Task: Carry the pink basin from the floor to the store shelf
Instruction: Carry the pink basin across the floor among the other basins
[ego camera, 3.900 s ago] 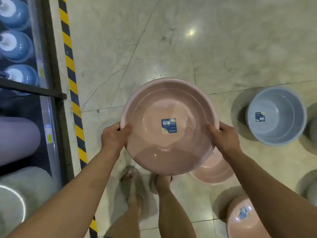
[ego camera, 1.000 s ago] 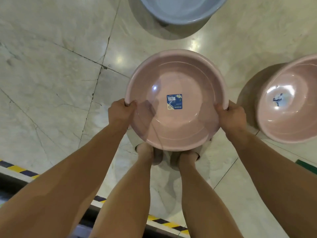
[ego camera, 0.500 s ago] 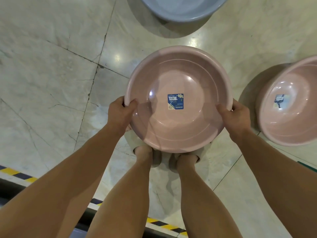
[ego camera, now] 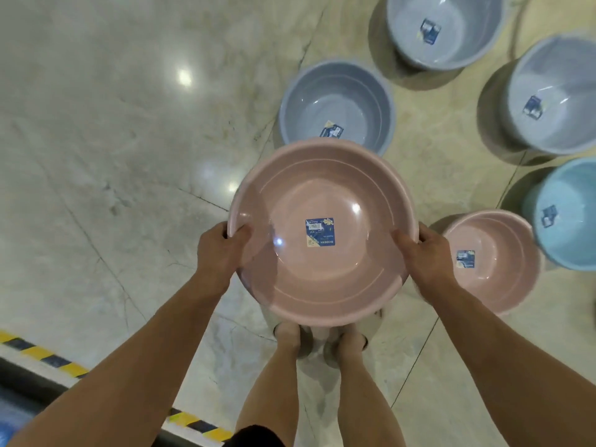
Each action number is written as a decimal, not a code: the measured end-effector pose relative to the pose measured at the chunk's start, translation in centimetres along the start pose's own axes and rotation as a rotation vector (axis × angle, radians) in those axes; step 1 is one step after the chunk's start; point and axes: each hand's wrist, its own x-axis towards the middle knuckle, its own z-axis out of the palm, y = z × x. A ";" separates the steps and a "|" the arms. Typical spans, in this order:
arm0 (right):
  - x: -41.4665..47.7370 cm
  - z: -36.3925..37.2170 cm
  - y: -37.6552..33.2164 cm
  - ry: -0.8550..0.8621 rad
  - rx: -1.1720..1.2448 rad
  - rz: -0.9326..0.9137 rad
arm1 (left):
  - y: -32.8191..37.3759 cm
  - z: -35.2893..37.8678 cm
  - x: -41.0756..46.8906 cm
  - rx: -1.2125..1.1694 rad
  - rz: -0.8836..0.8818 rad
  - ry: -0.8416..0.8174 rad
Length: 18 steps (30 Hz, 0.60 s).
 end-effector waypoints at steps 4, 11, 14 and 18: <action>-1.1 -1.4 -5.2 0.041 0.054 -0.001 | 5.3 -3.0 -0.5 -0.032 0.036 0.010; 1.9 -2.3 -8.8 0.077 0.073 -0.065 | 11.5 -3.4 1.7 -0.023 0.120 0.013; 5.0 -2.3 -8.9 0.072 0.060 -0.042 | 13.3 -2.0 3.3 -0.004 0.107 0.012; 9.4 -2.2 -9.4 0.032 0.043 0.016 | 15.5 0.0 5.5 0.037 0.063 0.042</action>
